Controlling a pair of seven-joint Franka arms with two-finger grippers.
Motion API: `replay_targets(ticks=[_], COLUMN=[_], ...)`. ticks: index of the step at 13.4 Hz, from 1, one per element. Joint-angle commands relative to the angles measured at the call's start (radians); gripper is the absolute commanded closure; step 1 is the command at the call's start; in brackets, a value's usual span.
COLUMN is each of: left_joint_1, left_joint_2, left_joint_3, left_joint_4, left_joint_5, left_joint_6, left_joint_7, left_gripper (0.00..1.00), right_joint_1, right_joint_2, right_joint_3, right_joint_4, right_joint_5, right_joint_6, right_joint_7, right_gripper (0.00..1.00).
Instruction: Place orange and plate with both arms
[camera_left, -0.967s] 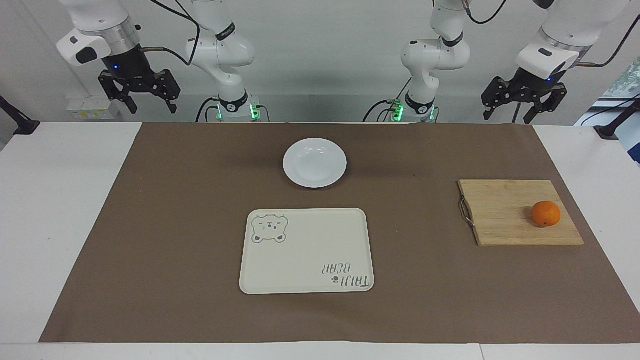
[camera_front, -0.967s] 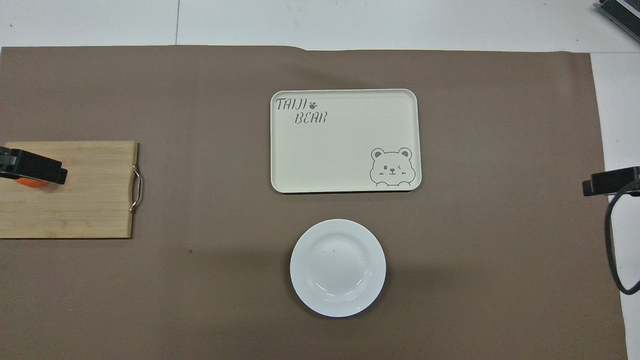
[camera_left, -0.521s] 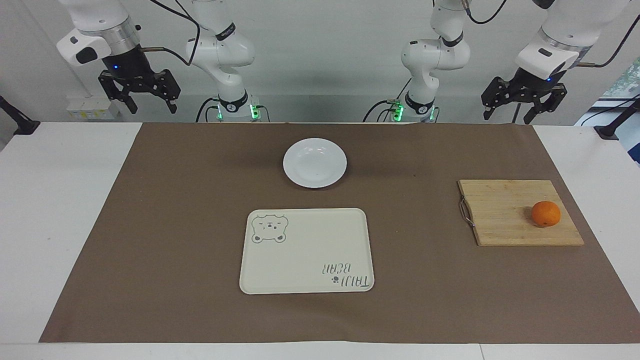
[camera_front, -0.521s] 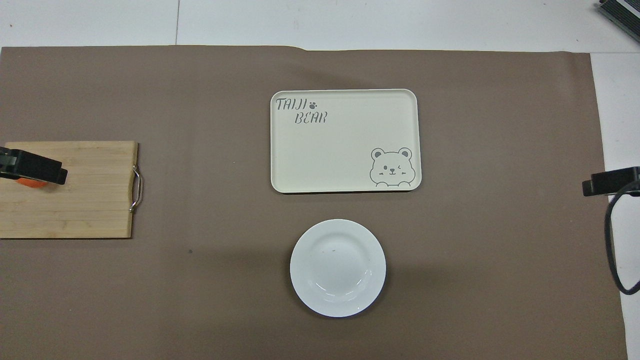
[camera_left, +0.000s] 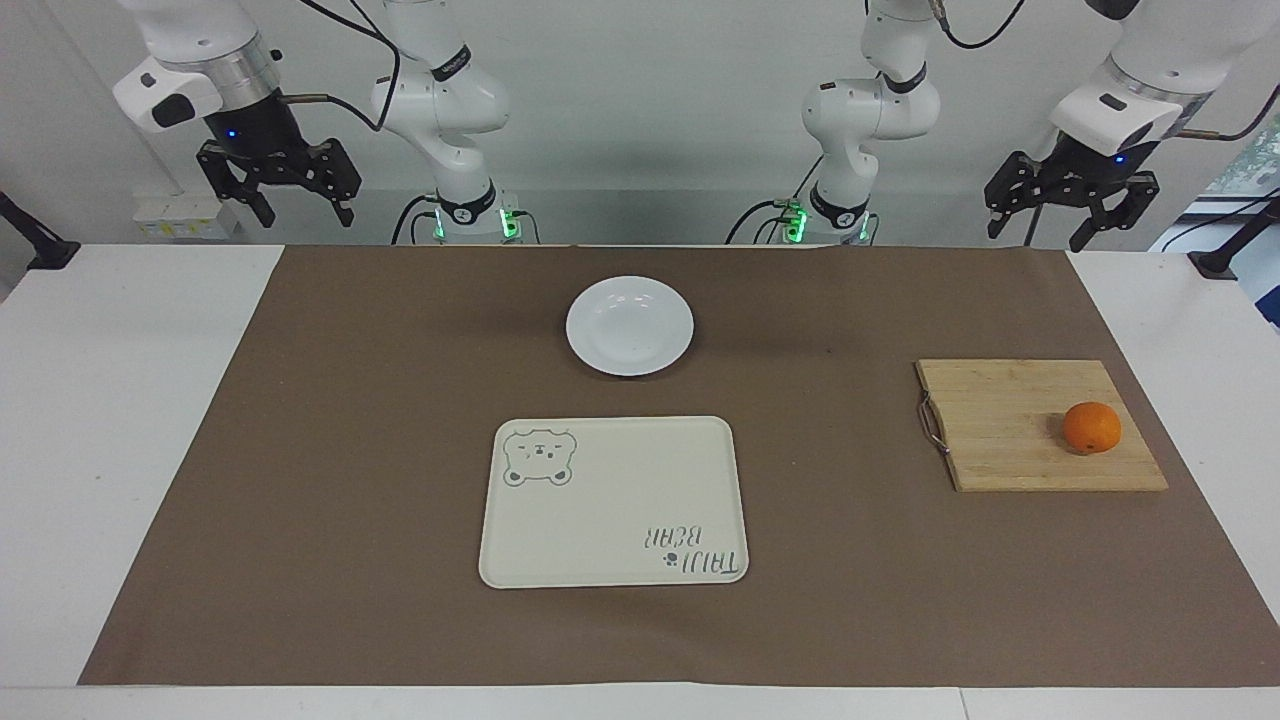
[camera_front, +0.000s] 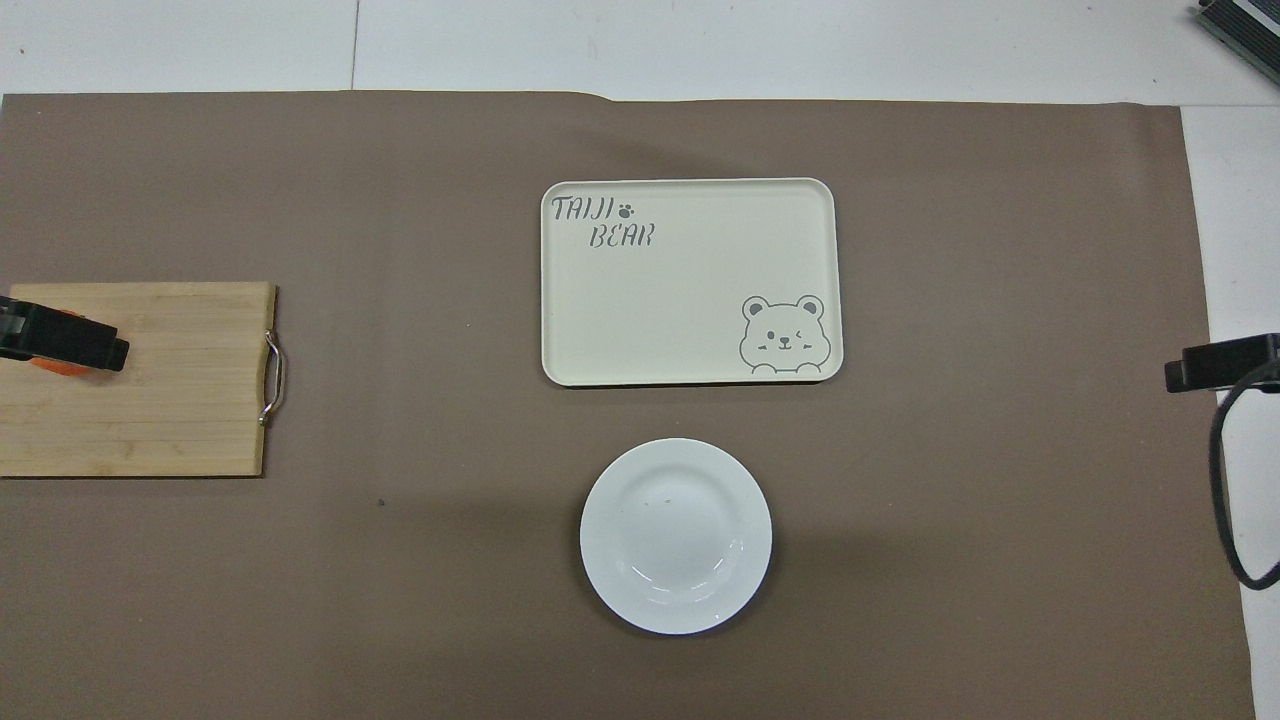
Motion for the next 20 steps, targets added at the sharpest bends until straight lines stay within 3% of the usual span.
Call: replay_targets(ticks=[1, 5, 11, 17, 20], left_joint_1=[0.071, 0.100, 0.178, 0.259, 0.310], left_joint_2=[-0.019, 0.018, 0.132, 0.291, 0.310], left_joint_3=[-0.009, -0.006, -0.006, -0.009, -0.004], left_joint_4=[-0.050, -0.125, -0.136, -0.145, -0.200], left_joint_5=[0.005, 0.005, -0.018, -0.022, -0.016], left_joint_6=[0.044, 0.208, 0.395, 0.532, 0.576], left_joint_7=[0.127, 0.221, 0.440, 0.631, 0.737], left_gripper=[0.00, 0.00, 0.00, 0.00, 0.00], right_joint_1=[-0.007, -0.007, -0.007, -0.007, -0.007], right_joint_2=[-0.010, -0.010, -0.010, -0.008, -0.010], right_joint_3=[0.008, 0.008, 0.008, 0.008, 0.008], right_joint_4=[0.000, 0.000, 0.000, 0.000, 0.000], right_joint_5=[-0.009, -0.009, -0.009, -0.009, -0.009], right_joint_6=[-0.011, -0.011, -0.011, -0.009, -0.011], right_joint_7=[-0.020, -0.020, -0.020, -0.020, -0.020], right_gripper=[0.00, 0.00, 0.00, 0.00, 0.00])
